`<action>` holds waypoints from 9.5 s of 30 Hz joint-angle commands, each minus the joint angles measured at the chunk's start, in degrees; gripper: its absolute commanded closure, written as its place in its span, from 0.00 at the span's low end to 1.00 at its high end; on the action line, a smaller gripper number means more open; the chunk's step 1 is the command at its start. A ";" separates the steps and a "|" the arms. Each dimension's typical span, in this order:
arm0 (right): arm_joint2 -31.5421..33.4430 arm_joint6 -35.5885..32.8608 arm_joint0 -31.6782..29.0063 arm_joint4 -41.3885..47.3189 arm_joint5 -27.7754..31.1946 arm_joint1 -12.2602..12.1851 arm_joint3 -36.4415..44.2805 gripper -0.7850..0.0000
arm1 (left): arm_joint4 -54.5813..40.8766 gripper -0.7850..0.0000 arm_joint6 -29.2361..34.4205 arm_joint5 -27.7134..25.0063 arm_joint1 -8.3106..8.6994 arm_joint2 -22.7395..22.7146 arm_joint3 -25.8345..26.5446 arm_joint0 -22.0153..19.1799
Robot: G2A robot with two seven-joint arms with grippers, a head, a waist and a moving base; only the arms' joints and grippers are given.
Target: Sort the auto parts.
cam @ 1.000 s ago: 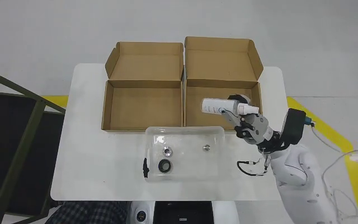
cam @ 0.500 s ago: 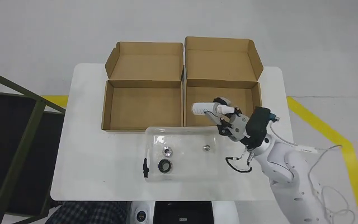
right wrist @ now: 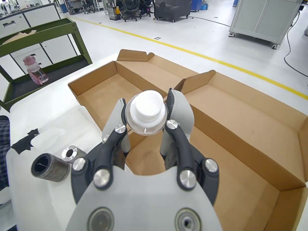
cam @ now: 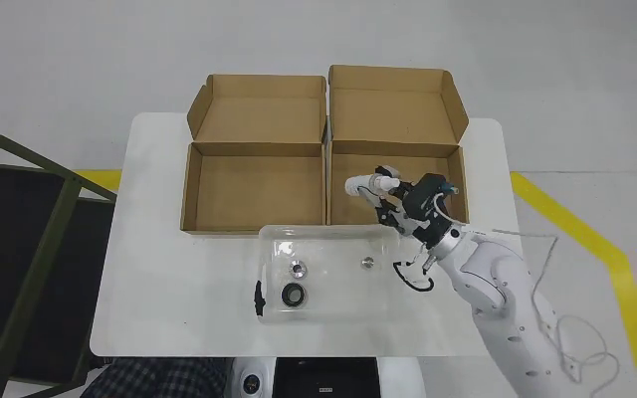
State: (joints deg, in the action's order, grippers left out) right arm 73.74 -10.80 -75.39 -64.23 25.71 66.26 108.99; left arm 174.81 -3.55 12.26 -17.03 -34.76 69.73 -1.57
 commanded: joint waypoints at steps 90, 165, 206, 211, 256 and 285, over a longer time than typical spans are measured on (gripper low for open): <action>-1.22 -25.74 -4.96 -9.38 24.95 -2.94 13.32 0.00 | 0.00 0.00 0.00 0.00 0.00 0.00 0.00 0.00; -13.97 -37.04 -0.58 -21.40 17.56 -3.97 9.12 1.00 | 0.00 0.00 0.00 0.00 0.00 0.00 0.00 0.00; 3.02 14.74 -10.71 -16.54 15.72 -6.35 16.54 1.00 | 0.00 0.00 0.00 0.00 0.00 0.00 0.00 0.00; 3.93 16.13 -10.50 -16.19 15.01 -6.41 17.01 1.00 | 0.00 0.00 0.00 0.00 0.00 0.00 0.00 0.00; 1.88 -9.42 1.15 -7.57 8.84 -5.94 1.36 1.00 | 0.00 0.00 0.00 0.00 0.00 0.00 0.00 0.00; -13.96 -32.81 25.22 -2.29 8.07 -2.62 -21.08 1.00 | 0.00 0.00 0.00 0.00 0.00 0.00 0.00 0.00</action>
State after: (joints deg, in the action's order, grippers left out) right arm 60.41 -42.97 -50.86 -66.19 34.07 63.50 88.66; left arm 174.81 -3.55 12.26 -17.03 -34.76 69.73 -1.57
